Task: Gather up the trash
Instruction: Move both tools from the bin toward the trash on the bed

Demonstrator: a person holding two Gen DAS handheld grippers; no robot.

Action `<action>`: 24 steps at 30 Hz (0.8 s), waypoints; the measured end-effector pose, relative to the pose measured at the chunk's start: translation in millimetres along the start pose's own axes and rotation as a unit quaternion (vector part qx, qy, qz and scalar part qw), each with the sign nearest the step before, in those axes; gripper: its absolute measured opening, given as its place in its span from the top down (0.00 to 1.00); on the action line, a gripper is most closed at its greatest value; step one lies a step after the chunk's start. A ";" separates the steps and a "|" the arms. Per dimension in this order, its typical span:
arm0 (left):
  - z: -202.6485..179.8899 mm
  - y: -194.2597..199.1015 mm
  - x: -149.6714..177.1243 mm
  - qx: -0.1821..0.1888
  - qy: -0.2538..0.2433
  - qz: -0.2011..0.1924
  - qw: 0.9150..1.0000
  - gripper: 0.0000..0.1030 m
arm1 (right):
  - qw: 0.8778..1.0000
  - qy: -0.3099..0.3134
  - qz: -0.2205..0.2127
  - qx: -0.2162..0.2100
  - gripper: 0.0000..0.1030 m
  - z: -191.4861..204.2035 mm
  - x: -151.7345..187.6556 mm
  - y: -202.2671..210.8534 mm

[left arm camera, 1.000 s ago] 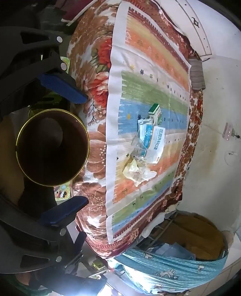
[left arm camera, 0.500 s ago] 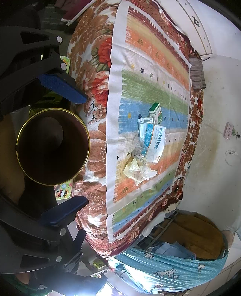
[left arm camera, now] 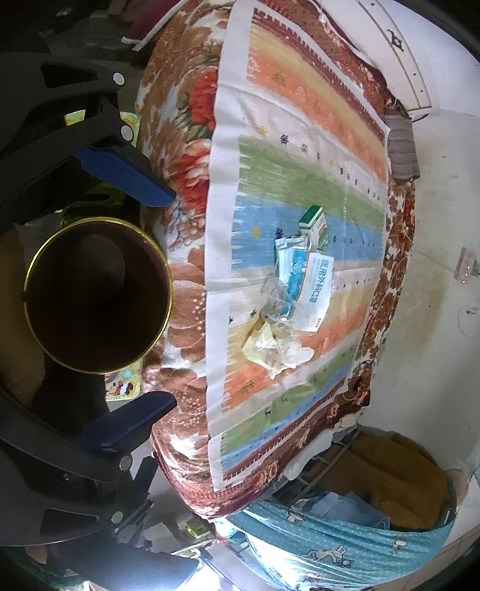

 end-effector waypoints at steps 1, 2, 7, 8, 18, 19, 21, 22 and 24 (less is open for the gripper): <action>0.8 -3.0 -3.6 -0.006 -0.008 0.001 1.000 0.06 | 1.000 0.000 0.001 -0.002 0.08 -0.6 -1.8 -1.2; 0.9 -5.7 -7.0 -0.010 -0.012 0.005 1.000 0.06 | 1.000 0.001 0.002 -0.005 0.08 -0.7 -4.9 -3.0; -1.2 -11.7 -27.7 -0.011 -0.038 -0.013 0.999 0.06 | 1.000 0.013 -0.014 0.014 0.10 -5.3 -21.5 -6.7; -0.6 -14.2 -33.8 -0.012 -0.041 -0.013 0.999 0.06 | 1.000 0.011 -0.013 0.008 0.10 -6.7 -24.1 -7.7; 14.4 -53.3 -82.2 -0.017 -0.032 -0.016 0.999 0.06 | 0.999 0.037 0.005 0.008 0.11 -20.0 -64.4 -34.9; 15.7 -58.8 -85.5 -0.027 -0.031 -0.017 0.999 0.06 | 0.999 0.040 0.005 0.010 0.11 -20.2 -68.1 -38.2; 19.8 -71.9 -92.2 -0.035 -0.029 -0.008 0.999 0.06 | 0.999 0.041 0.007 0.010 0.12 -22.0 -74.6 -43.1; 22.3 -76.5 -95.0 -0.034 -0.024 -0.007 0.999 0.06 | 0.999 0.039 0.006 0.010 0.12 -23.8 -79.0 -46.1; 26.7 -84.3 -101.1 -0.034 -0.023 -0.004 0.999 0.06 | 0.999 0.042 0.008 0.011 0.12 -24.1 -83.8 -51.3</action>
Point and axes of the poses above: each gripper's, at about its wrist camera, not at the fingertips, and y roughly against the way its jaws point, z to its left, x to its underside, the point moved 2 cm from there along -y, roughly the way its jaws point, and after that the axes turned 7 degrees about -z, right-handed, at the moved point
